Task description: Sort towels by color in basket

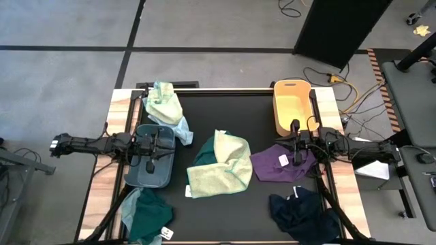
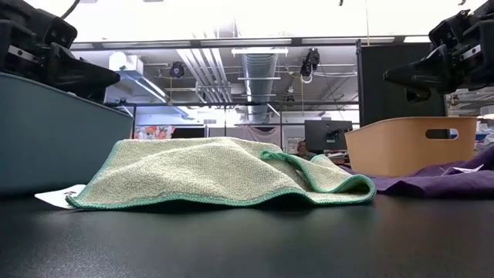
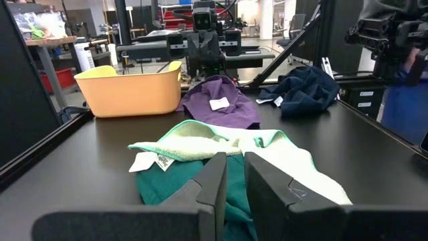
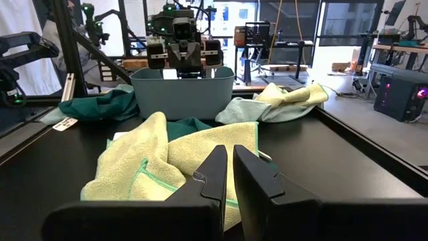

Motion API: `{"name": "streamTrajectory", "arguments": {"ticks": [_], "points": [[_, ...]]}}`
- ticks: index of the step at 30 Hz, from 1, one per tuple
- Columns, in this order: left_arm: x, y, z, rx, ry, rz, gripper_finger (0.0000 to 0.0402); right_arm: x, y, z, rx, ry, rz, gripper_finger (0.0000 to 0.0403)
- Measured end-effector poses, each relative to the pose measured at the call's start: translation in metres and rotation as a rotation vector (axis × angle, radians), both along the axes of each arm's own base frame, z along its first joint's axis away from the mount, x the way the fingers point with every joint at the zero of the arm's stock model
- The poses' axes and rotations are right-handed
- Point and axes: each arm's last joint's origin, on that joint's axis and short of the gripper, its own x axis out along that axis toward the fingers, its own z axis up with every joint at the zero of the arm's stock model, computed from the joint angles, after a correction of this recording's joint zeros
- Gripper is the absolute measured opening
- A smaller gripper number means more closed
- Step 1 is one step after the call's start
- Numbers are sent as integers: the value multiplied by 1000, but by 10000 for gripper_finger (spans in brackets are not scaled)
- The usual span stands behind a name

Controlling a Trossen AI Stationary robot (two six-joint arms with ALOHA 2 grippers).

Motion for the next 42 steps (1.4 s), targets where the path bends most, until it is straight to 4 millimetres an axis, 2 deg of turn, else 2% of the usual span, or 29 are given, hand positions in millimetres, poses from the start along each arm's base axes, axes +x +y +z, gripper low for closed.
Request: {"name": "streamTrajectory", "arguments": {"ticks": [16,19,23,25,29,31,35,39,42], "points": [[0,0,0,0,0,0,39,0,0,4,37,-40,0,18],[0,0,0,0,0,0,39,0,0,8,291,-93,4,18],[0,0,0,0,-1,0,39,0,-1,6,783,-80,-53,17],[0,0,0,0,0,0,39,1,-1,16,844,-50,-110,14],[0,0,0,0,-1,0,39,6,1,51,821,80,-277,10],[0,0,0,0,-1,0,39,18,4,68,799,230,-327,9],[0,0,0,0,-1,0,39,49,15,88,721,565,-401,9],[0,0,0,0,-1,0,39,72,29,83,728,847,-523,10],[0,0,0,0,0,0,39,87,42,64,779,989,-572,20]]}}
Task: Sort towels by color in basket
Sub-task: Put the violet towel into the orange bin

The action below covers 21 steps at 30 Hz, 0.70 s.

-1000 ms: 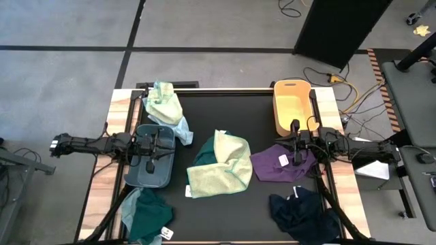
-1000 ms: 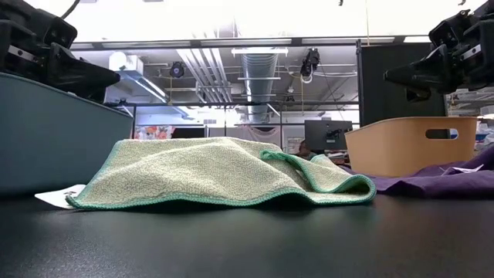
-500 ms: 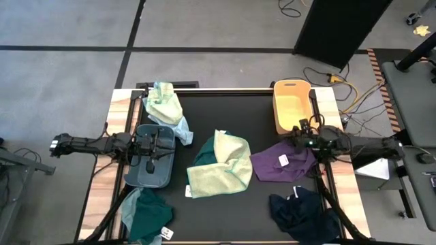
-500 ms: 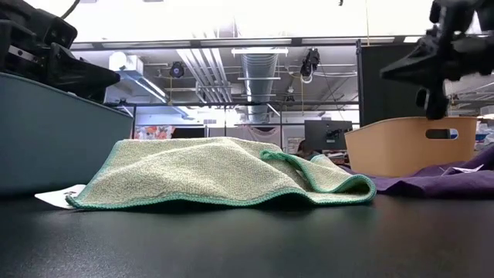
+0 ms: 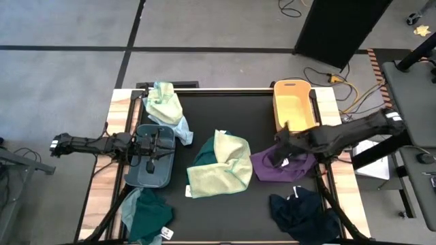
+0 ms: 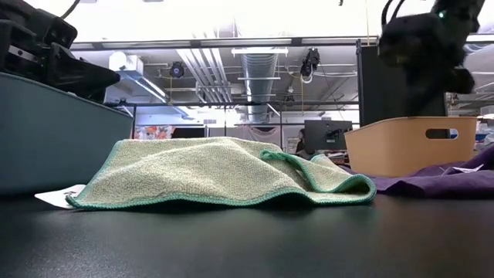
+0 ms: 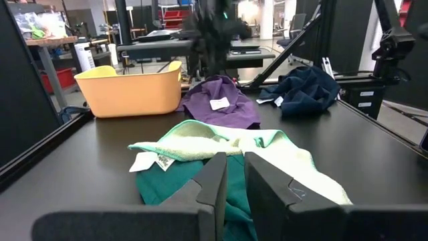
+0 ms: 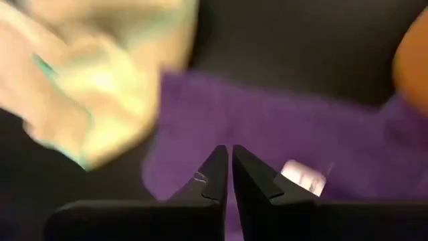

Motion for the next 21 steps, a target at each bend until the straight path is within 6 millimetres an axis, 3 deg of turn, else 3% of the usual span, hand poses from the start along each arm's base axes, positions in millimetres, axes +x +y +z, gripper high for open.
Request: {"name": "streamTrajectory", "arguments": {"ticks": [4,9,16,21], "points": [[0,0,0,0,0,0,39,9,15,-16,131,105,-65,57],[0,0,0,0,0,0,39,-4,27,-22,163,243,-219,140],[0,0,0,0,0,0,39,-23,23,-36,96,366,-444,243],[0,0,0,0,0,0,39,-27,22,-65,121,372,-516,274]]}}
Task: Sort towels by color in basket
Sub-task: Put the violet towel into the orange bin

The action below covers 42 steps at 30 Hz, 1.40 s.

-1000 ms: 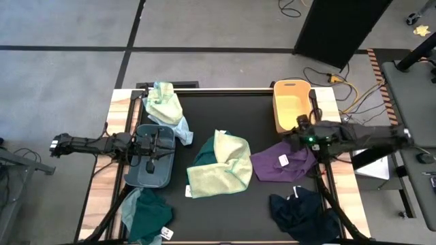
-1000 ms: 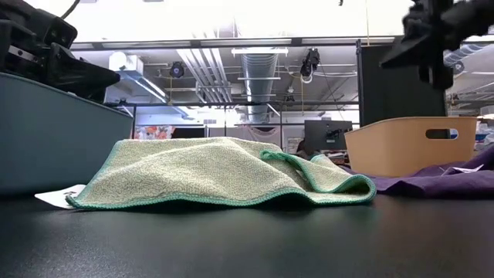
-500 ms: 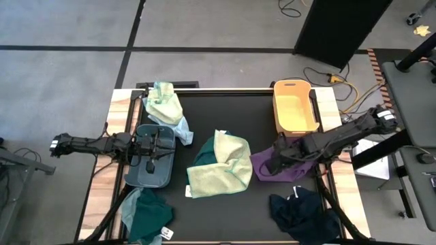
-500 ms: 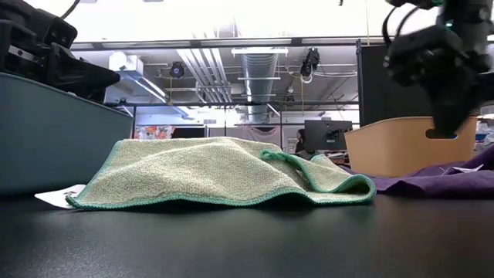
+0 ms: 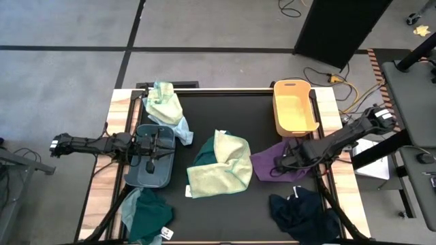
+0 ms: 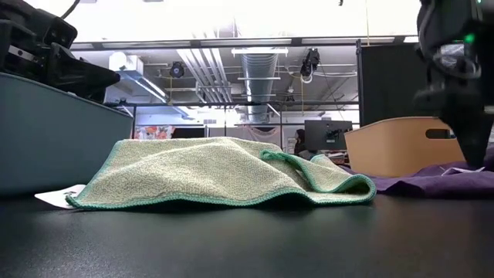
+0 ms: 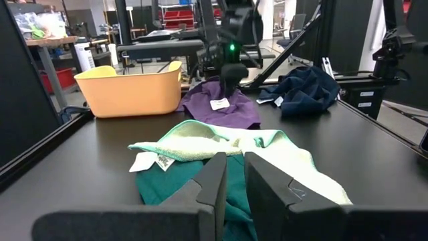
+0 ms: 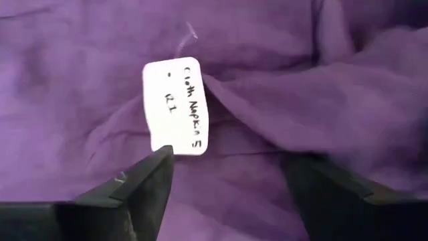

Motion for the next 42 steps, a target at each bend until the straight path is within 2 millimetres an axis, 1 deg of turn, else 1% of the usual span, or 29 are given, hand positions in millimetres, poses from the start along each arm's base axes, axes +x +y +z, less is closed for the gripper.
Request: {"name": "streamTrajectory", "arguments": {"ticks": [4,6,9,11,12,14,16,18,20,23,26,27,29,31,32,34,36,39,42], "points": [[0,0,0,0,0,0,39,1,1,-24,32,-48,-57,267],[0,0,0,0,0,0,39,0,0,-33,17,-31,-65,258],[0,0,0,0,0,0,39,1,0,-42,-12,12,-64,240],[0,0,0,0,0,0,39,3,1,-45,-15,35,-59,220],[0,0,0,0,1,0,39,4,2,-46,-9,50,-57,205],[0,0,0,0,0,0,39,6,3,-48,10,89,-29,163],[0,0,0,0,3,0,39,7,5,-49,35,132,23,101],[0,0,0,0,4,0,39,9,8,-45,59,159,83,37],[0,0,0,0,5,0,39,14,11,-34,99,156,143,23],[0,0,0,0,5,0,39,27,17,-7,138,82,225,13],[0,0,0,0,5,0,39,41,21,37,163,-68,276,11],[1,0,-1,1,6,0,39,44,22,47,166,-110,287,10],[1,0,-1,1,11,-1,39,48,21,70,171,-194,283,10],[1,0,-1,1,13,0,39,53,17,99,153,-329,268,10],[1,0,-1,1,15,0,39,53,14,111,121,-386,259,10],[1,0,-1,1,15,0,39,52,4,129,12,-463,243,10],[1,0,-1,1,15,0,39,50,-10,144,-126,-524,209,10],[1,0,-1,1,15,0,39,37,-39,165,-389,-569,62,9],[1,0,-1,1,17,0,39,20,-67,175,-656,-547,-130,9]]}}
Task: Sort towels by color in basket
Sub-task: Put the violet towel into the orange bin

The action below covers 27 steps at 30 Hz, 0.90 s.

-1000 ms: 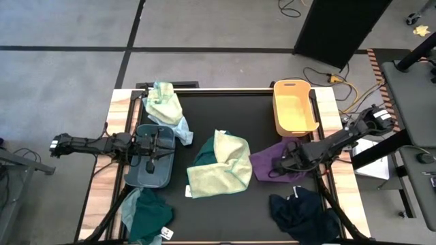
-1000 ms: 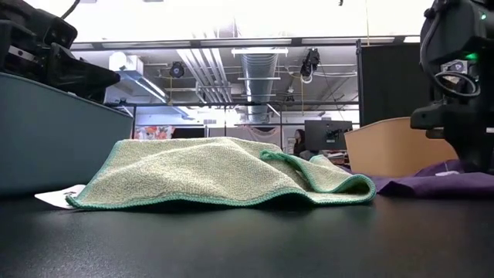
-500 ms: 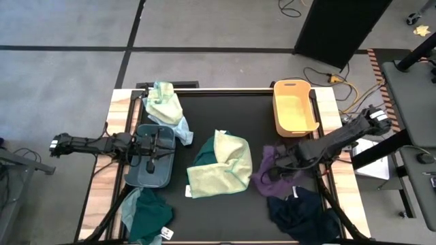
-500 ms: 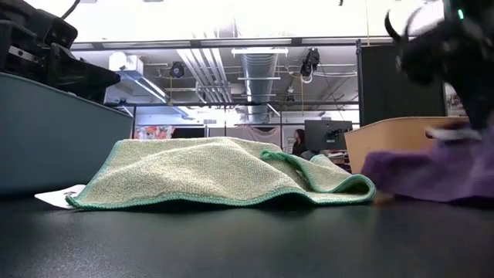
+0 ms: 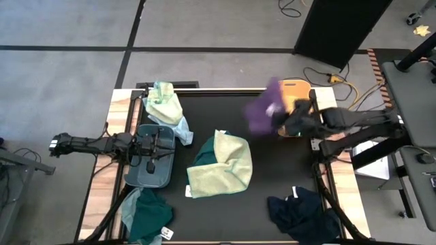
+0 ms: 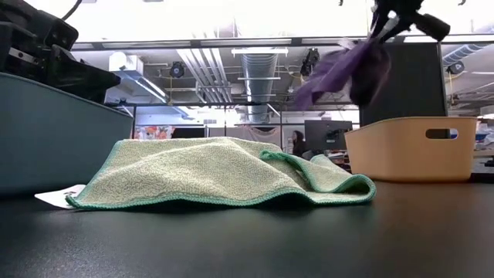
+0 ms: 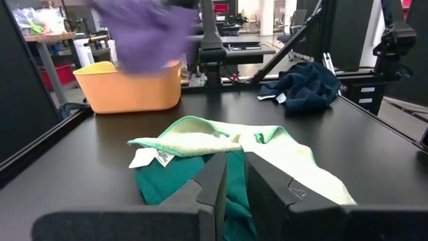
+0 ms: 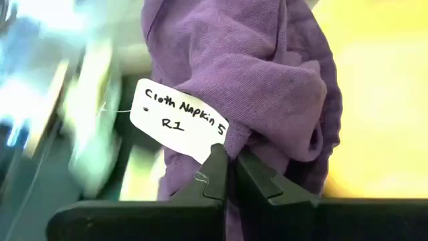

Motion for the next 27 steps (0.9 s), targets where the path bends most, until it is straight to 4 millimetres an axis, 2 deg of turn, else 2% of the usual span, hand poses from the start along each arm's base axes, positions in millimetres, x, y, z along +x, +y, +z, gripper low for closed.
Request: {"name": "streamTrajectory", "arguments": {"ticks": [4,7,12,16,19,23,27], "points": [[0,0,0,0,1,0,39,-24,-30,-4,-96,29,-312,9],[0,0,0,0,1,0,39,-33,-48,-24,-25,67,-458,9],[0,0,0,0,1,0,39,-33,-72,-73,218,103,-568,10],[0,0,0,0,1,0,39,-32,-87,-101,278,-30,-691,11],[0,0,0,0,1,0,39,-30,-101,-116,314,-164,-758,12],[0,0,0,0,1,0,39,-34,-114,-129,409,-236,-859,12],[0,0,0,0,1,0,39,-40,-120,-136,443,-226,-929,13]]}}
